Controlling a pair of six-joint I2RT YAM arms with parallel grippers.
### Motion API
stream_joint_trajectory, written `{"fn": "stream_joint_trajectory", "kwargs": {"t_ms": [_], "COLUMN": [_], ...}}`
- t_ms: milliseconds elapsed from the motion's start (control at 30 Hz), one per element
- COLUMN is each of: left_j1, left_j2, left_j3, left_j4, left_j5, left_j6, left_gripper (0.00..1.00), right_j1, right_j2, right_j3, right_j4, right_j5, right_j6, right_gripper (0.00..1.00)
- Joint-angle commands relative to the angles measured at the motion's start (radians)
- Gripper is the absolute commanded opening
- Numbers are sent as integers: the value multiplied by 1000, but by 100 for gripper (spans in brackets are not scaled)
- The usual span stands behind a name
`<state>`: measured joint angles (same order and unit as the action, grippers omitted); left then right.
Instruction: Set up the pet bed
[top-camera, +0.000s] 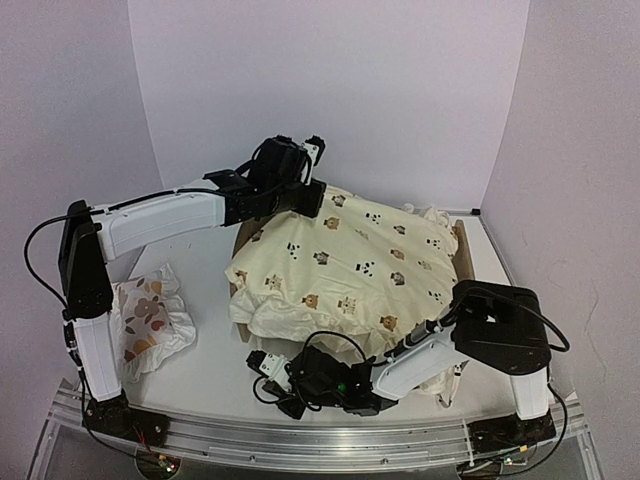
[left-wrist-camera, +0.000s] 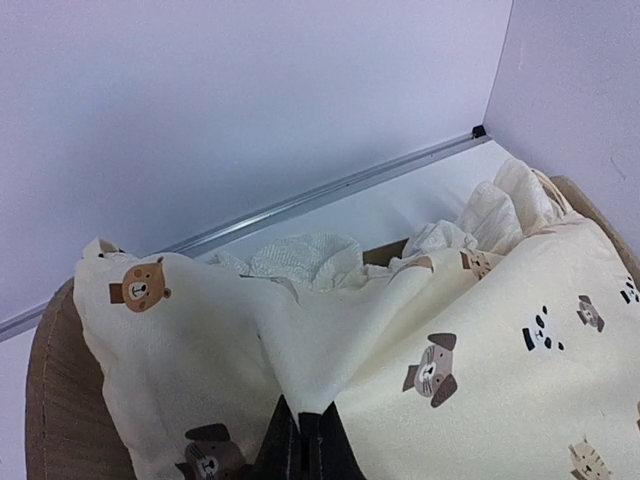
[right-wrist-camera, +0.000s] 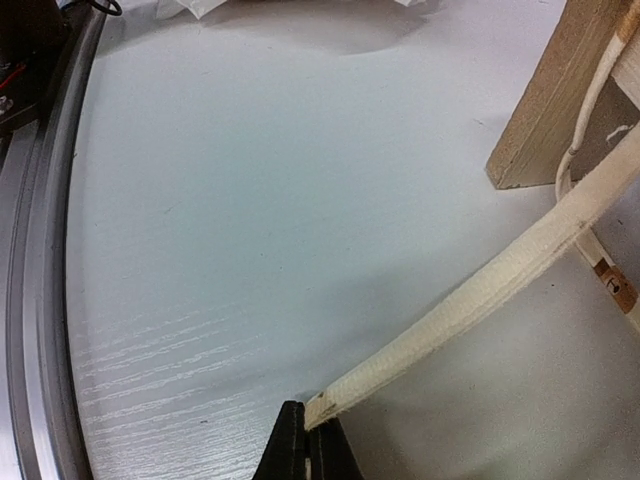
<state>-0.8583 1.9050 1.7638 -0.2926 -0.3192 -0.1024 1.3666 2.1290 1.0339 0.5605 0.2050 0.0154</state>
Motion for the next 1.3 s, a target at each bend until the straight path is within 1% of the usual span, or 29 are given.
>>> {"fn": "stream_joint_trajectory", "kwargs": {"t_ms": [0, 167, 233, 267, 300, 333, 367, 433, 567, 667, 700, 733, 800, 1000, 1167, 1267], "left_j1": [9, 18, 28, 36, 45, 51, 53, 52, 41, 35, 34, 33, 29, 24, 24, 24], "left_j2": [-17, 33, 60, 77, 96, 114, 129, 144, 61, -32, -64, -98, -176, -372, -521, -587], "left_j3": [-24, -64, -50, -38, -17, 8, 37, 65, -19, -91, -113, -134, -187, -332, -507, -607], "left_j4": [253, 400, 411, 402, 381, 354, 326, 253, 207, 136, 110, 86, 54, -44, -68, -85], "left_j5": [-116, -161, -169, -148, -121, -96, -73, -21, 34, 67, 76, 88, 101, 122, 80, 68], "left_j6": [32, 8, -21, -36, -49, -57, -58, -62, -84, -110, -119, -128, -148, -187, -234, -274], "left_gripper": [0, 0, 0, 1, 3, 7, 14, 34, 69, 90, 95, 98, 99, 99, 99, 96], "right_j1": [5, 6, 6, 6, 6, 6, 6, 6, 6, 6, 6, 6, 5, 5, 5, 5], "right_j2": [38, 41, 41, 41, 39, 36, 32, 20, -9, -25, -29, -31, -35, -38, -44, -49], "right_j3": [16, 17, 17, 17, 17, 15, 13, 9, 4, -2, -4, -6, -7, -18, -16, -10], "right_j4": [-19, -20, -19, -20, -19, -19, -20, -19, -33, -42, -47, -54, -75, -140, -186, -206], "right_j5": [-25, -31, -32, -32, -32, -32, -31, -30, -31, -31, -26, -18, 13, 59, 64, 69], "right_j6": [-7, -6, -4, -2, -2, -2, -1, 1, 1, 9, 14, 18, 38, 116, 156, 158], "right_gripper": [0, 0, 0, 0, 0, 0, 0, 0, 0, 0, 0, 0, 0, 1, 20, 28]}}
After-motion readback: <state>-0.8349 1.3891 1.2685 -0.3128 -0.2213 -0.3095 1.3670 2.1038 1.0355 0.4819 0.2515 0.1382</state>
